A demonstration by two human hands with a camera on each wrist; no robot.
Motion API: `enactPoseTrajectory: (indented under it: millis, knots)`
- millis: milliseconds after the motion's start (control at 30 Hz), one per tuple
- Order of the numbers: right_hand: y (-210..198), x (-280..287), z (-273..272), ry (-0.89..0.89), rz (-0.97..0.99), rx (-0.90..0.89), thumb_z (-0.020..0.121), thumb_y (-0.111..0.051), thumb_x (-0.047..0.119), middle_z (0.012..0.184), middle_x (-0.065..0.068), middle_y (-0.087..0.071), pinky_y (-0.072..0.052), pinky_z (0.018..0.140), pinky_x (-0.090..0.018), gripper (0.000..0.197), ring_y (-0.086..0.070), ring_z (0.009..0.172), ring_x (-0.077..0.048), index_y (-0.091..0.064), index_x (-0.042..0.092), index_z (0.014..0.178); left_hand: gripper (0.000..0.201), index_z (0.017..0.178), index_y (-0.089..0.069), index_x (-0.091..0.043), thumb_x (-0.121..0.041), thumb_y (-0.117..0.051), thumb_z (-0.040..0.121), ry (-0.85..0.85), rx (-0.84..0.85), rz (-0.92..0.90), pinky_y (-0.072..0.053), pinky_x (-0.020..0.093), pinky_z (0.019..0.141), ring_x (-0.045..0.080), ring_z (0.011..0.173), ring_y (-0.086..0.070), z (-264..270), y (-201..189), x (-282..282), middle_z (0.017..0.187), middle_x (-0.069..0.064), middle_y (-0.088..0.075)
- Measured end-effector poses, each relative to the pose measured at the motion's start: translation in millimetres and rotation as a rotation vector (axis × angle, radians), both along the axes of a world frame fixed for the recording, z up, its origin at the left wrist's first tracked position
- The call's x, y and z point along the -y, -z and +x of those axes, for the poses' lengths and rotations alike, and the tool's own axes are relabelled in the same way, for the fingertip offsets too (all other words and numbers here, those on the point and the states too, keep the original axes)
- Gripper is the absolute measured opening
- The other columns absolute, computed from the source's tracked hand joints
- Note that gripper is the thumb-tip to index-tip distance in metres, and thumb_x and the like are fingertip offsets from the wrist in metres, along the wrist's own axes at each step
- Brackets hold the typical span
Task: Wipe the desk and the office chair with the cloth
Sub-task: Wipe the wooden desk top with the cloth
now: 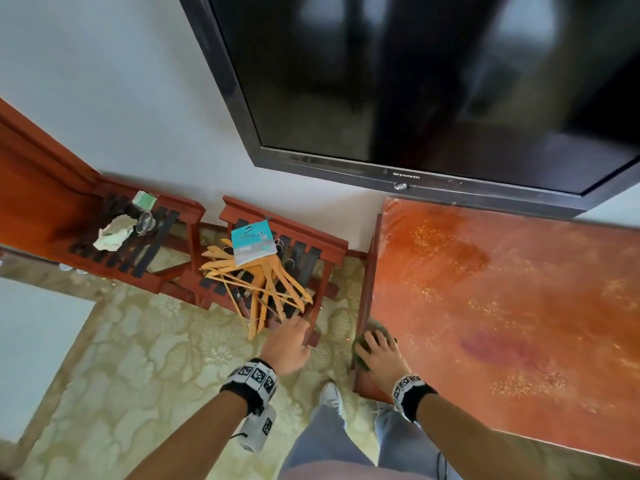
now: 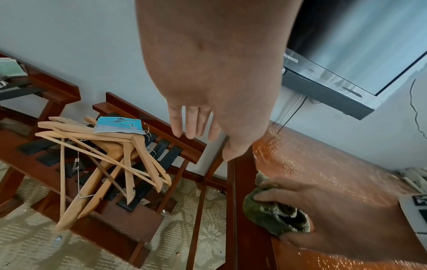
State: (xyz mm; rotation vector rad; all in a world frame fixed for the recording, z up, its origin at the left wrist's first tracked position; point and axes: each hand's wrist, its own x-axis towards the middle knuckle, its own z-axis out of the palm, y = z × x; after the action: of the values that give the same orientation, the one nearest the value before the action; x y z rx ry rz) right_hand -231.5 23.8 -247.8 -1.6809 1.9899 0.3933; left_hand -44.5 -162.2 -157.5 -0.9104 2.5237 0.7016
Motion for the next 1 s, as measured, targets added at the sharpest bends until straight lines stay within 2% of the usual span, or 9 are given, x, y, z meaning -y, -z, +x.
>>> enactPoseTrajectory:
  millis: [67, 167, 233, 333, 433, 533, 667, 900, 1000]
  knots:
    - [0, 3, 5, 0.044, 0.031, 0.017, 0.09, -0.068, 0.023, 0.147, -0.019, -0.045, -0.042, 0.107, -0.067, 0.061, -0.048, 0.131, -0.049, -0.048, 0.027, 0.147, 0.045, 0.141, -0.051, -0.016, -0.029, -0.061, 0.099, 0.023, 0.004, -0.004, -0.043, 0.036, 0.106, 0.021, 0.128, -0.049, 1, -1, -2, 0.139, 0.001, -0.05]
    - [-4, 6, 8, 0.098, 0.044, 0.02, 0.101, -0.052, 0.016, 0.155, -0.014, -0.031, -0.036, 0.115, -0.058, 0.046, -0.035, 0.139, -0.045, -0.047, 0.022, 0.146, 0.045, 0.143, -0.05, -0.017, -0.028, -0.059, 0.1, 0.052, -0.021, -0.02, -0.04, 0.034, 0.108, 0.017, 0.13, -0.049, 3, 1, -6, 0.141, -0.002, -0.05]
    - [-11, 10, 7, 0.145, 0.028, 0.044, 0.1, -0.054, 0.012, 0.154, -0.011, -0.032, -0.044, 0.11, -0.055, 0.044, -0.036, 0.139, -0.041, -0.05, 0.021, 0.143, 0.046, 0.144, -0.049, -0.017, -0.028, -0.059, 0.101, 0.084, -0.03, -0.019, -0.04, 0.029, 0.104, 0.016, 0.131, -0.048, 6, 1, -10, 0.142, -0.002, -0.05]
    - [-22, 9, -3, 0.389, -0.084, 0.164, 0.096, -0.054, 0.011, 0.153, -0.004, -0.032, -0.054, 0.099, -0.05, 0.052, -0.044, 0.134, -0.034, -0.047, 0.028, 0.144, 0.049, 0.143, -0.048, -0.017, -0.033, -0.062, 0.099, 0.137, -0.02, -0.008, -0.042, 0.029, 0.1, 0.017, 0.129, -0.049, 10, 8, -18, 0.142, 0.0, -0.05]
    - [-31, 6, -24, 0.672, -0.224, 0.267, 0.09, -0.059, 0.007, 0.147, 0.001, -0.043, -0.056, 0.1, -0.048, 0.067, -0.055, 0.127, -0.031, -0.041, 0.035, 0.148, 0.059, 0.148, -0.045, -0.015, -0.036, -0.065, 0.097, 0.18, -0.019, 0.026, -0.041, 0.031, 0.106, 0.019, 0.131, -0.048, 6, 22, -26, 0.145, 0.001, -0.048]
    - [-29, 4, -50, 0.841, -0.297, 0.294, 0.088, -0.063, 0.005, 0.144, -0.001, -0.045, -0.054, 0.104, -0.048, 0.069, -0.056, 0.128, -0.032, -0.041, 0.029, 0.149, 0.075, 0.157, -0.032, -0.013, -0.041, -0.067, 0.096, 0.229, -0.002, 0.083, -0.042, 0.033, 0.11, 0.021, 0.136, -0.046, -3, 42, -40, 0.154, 0.003, -0.043]
    - [-23, 14, -75, 0.842, -0.314, 0.233, 0.09, -0.067, 0.009, 0.138, -0.005, -0.046, -0.052, 0.106, -0.047, 0.059, -0.057, 0.123, -0.033, -0.045, 0.018, 0.145, 0.089, 0.165, -0.017, -0.014, -0.043, -0.067, 0.096, 0.196, 0.103, 0.226, -0.041, 0.037, 0.116, 0.023, 0.148, -0.04, -15, 74, -70, 0.168, 0.005, -0.028]
    - [7, 48, -84, 0.681, -0.221, 0.229, 0.095, -0.069, 0.029, 0.141, -0.007, -0.05, -0.054, 0.099, -0.048, 0.049, -0.061, 0.117, -0.034, -0.052, 0.021, 0.14, 0.088, 0.166, -0.013, -0.023, -0.037, -0.063, 0.095, 0.107, 0.192, 0.496, -0.026, 0.034, 0.126, 0.014, 0.156, -0.024, -17, 107, -108, 0.172, -0.004, -0.018]
    - [15, 51, -72, 0.612, -0.216, 0.188, 0.098, -0.065, 0.032, 0.136, -0.008, -0.054, -0.057, 0.091, -0.048, 0.036, -0.062, 0.112, -0.036, -0.06, 0.016, 0.13, 0.09, 0.166, -0.007, -0.027, -0.044, -0.059, 0.095, 0.043, 0.219, 0.58, -0.034, 0.033, 0.121, 0.016, 0.15, -0.037, -13, 110, -123, 0.171, -0.005, -0.018]
